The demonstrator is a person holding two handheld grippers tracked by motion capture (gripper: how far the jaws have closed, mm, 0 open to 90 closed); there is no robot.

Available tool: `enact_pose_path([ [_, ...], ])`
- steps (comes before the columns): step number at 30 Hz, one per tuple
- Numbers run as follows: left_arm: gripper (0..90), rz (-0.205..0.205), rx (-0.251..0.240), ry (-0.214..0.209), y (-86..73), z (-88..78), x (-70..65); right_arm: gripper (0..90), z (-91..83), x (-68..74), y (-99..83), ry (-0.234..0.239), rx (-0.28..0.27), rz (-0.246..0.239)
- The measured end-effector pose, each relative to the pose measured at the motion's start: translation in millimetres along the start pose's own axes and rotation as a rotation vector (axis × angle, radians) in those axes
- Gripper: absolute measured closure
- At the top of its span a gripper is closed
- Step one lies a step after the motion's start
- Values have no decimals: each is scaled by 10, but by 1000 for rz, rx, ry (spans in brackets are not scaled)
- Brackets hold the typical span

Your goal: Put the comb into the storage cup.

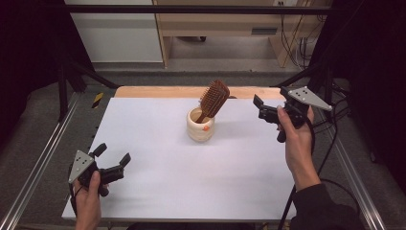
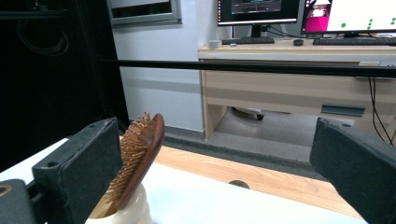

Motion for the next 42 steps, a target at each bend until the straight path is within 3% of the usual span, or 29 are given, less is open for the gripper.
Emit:
enact_pose_path([
  [10,11,3,1,0,1,7,5,32,-80,-13,2,17,-9,-17],
  [23,12,-1,-2,-13,1,-58,19,27,-228,-76,-108,-7,-30,-41],
  [25,12,8,-4,-10,-1,-104,-5,26,-256,-88,-120,-10,-34,-40],
  [29,12,65,-2,8,17,-181,-76,25,-309,-91,-147,-16,-43,-55],
  [31,18,51,-12,8,18,-226,-103,25,-351,-81,-158,-14,-48,-61],
  [40,26,63,-41,37,14,-284,-100,21,-484,-100,-264,-14,-50,-75],
  [42,26,43,-41,34,4,-298,-93,22,-502,-114,-280,-17,-52,-70],
])
Point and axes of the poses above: each handheld gripper's, and its own axes: z roughly forward along the jaws, y roughly out of its top, x roughly to its left, the point moved 3 cm from there along z, roughly forward along the jaws, and after that the axes turned 8 degrees about x, right-handed, at the moved point
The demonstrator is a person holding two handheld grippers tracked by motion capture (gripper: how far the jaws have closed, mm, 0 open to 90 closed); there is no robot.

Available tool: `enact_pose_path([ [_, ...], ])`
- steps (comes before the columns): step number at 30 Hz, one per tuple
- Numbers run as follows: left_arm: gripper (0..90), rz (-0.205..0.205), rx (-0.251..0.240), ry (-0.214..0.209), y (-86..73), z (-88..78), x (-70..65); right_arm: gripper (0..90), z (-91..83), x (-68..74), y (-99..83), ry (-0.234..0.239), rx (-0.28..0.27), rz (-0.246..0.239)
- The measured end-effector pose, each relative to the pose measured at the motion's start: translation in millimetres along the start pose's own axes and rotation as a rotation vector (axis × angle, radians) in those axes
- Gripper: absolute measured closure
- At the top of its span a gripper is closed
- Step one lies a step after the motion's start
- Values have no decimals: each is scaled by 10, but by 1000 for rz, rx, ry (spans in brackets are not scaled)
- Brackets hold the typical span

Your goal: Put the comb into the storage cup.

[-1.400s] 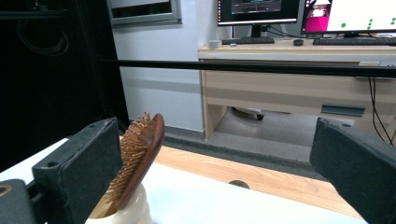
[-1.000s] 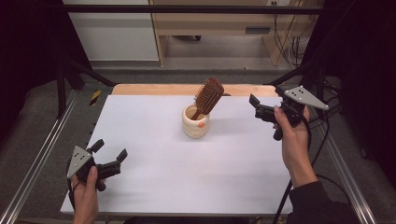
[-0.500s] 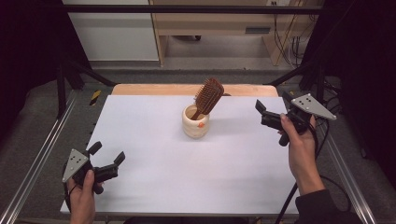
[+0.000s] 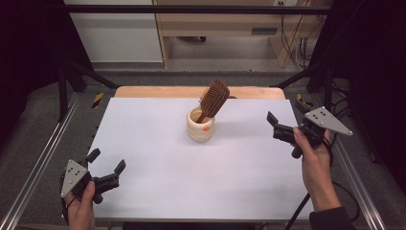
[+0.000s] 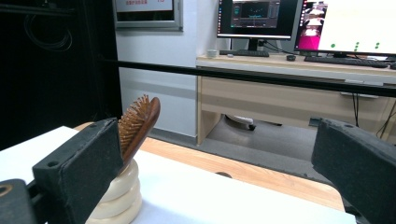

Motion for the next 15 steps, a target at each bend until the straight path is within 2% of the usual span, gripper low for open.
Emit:
enact_pose_path([
  [8,27,22,-7,-30,-2,-123,-62,22,-88,-35,-94,-2,10,16],
  [15,27,16,-6,-34,-18,-87,-45,21,-195,-79,-231,-2,15,23],
])
Point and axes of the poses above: each handheld gripper's, and its own axes: z roughly forward along the jaws, y roughly out of its top, x roughly to its left, the point moved 3 cm from there along z, roughly forward along the jaws, and after that the axes turned 8 degrees about x, right-handed, at the moved point
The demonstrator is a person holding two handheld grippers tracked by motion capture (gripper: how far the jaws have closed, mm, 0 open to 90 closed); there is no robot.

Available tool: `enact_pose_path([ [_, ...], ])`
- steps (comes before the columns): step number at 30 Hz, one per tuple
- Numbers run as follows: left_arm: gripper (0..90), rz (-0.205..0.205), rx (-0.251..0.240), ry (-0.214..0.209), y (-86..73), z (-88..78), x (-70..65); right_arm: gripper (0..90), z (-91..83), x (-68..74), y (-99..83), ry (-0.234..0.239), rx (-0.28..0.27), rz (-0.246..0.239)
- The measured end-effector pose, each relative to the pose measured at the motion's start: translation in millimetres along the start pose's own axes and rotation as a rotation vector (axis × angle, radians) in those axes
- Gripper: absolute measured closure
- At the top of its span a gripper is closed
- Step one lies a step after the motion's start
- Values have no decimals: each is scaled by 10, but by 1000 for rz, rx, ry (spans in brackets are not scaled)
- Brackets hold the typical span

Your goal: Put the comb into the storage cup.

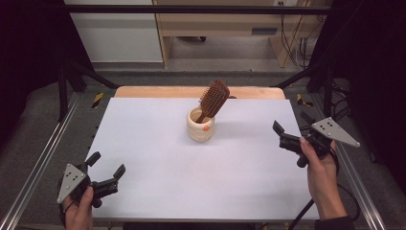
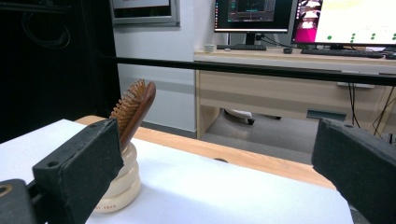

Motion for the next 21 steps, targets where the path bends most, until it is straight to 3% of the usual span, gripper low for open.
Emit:
enact_pose_path([
  [21,26,-5,4,-1,-11,9,23,22,-172,11,-516,3,25,56],
])
Point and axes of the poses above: each handheld gripper's, and its own axes: z roughly forward along the jaws, y roughly out of its top, x roughly to its left, the point moved 3 cm from there along z, roughly forward along the jaws, and after that the axes turned 8 degrees about x, right-handed, at the moved point
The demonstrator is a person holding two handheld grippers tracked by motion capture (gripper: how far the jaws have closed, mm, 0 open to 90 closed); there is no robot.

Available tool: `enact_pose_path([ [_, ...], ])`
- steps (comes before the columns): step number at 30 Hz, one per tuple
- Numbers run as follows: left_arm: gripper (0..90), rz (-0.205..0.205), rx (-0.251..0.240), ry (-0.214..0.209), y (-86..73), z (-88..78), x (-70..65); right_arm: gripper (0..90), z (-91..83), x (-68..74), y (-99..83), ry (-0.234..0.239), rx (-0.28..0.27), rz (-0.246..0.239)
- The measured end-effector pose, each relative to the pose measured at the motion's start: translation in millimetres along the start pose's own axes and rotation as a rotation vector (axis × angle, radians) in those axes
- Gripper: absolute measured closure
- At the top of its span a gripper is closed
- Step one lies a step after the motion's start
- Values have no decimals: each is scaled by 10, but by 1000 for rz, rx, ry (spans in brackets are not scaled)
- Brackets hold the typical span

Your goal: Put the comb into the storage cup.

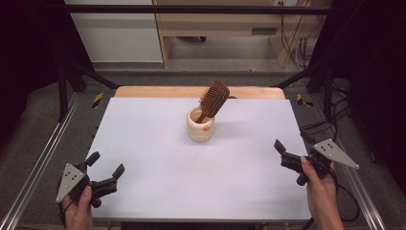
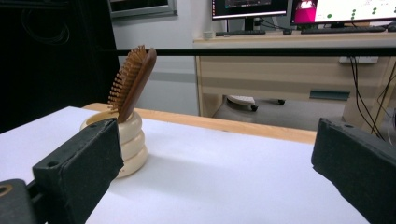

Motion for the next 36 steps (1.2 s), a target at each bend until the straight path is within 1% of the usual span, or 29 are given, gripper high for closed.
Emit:
enact_pose_path([
  [6,26,1,4,2,-4,7,1,24,36,26,-168,6,27,2],
  [11,24,10,4,-12,-1,16,-26,28,44,53,-245,11,41,1],
  [19,24,11,6,-13,-2,16,-17,31,63,88,-377,17,62,3],
  [30,24,18,5,-31,4,26,-43,24,75,132,-490,25,76,2],
  [36,22,17,3,-34,7,28,-39,23,89,146,-543,28,84,14],
])
Point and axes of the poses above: each handheld gripper's, and its own axes: z roughly forward along the jaws, y roughly out of its top, x roughly to its left, the point moved 3 cm from there along z, roughly forward along the jaws, and after that the axes turned 8 degrees about x, right-handed, at the moved point
